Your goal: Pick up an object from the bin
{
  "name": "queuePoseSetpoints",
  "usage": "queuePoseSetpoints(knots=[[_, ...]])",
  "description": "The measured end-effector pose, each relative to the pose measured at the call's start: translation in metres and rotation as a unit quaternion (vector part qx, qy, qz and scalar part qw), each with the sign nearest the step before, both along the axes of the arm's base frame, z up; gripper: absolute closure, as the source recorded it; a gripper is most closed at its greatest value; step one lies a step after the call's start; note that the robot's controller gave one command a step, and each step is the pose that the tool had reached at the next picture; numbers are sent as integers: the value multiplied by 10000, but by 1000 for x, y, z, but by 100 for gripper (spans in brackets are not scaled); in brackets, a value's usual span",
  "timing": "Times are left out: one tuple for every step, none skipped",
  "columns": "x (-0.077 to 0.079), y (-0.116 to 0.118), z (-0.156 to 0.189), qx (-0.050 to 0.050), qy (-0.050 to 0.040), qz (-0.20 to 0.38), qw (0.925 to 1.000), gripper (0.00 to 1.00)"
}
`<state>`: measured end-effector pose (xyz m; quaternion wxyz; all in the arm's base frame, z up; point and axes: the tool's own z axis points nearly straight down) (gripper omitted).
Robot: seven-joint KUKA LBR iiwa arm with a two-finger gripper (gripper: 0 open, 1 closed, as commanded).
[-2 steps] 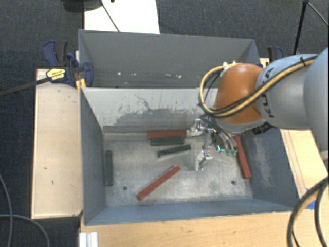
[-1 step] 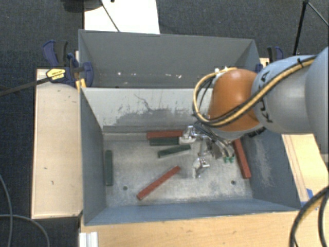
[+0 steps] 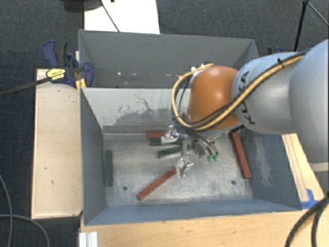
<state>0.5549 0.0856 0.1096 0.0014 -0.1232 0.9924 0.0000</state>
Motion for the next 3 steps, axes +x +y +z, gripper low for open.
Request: queuePoseSetpoints(knots=[[-38, -12, -35, 3, -37, 1191, 9929, 100], [-38, -12, -35, 2, -37, 1193, 9928, 100], [-38, -12, 125, 0, -18, 1075, 9942, 100]])
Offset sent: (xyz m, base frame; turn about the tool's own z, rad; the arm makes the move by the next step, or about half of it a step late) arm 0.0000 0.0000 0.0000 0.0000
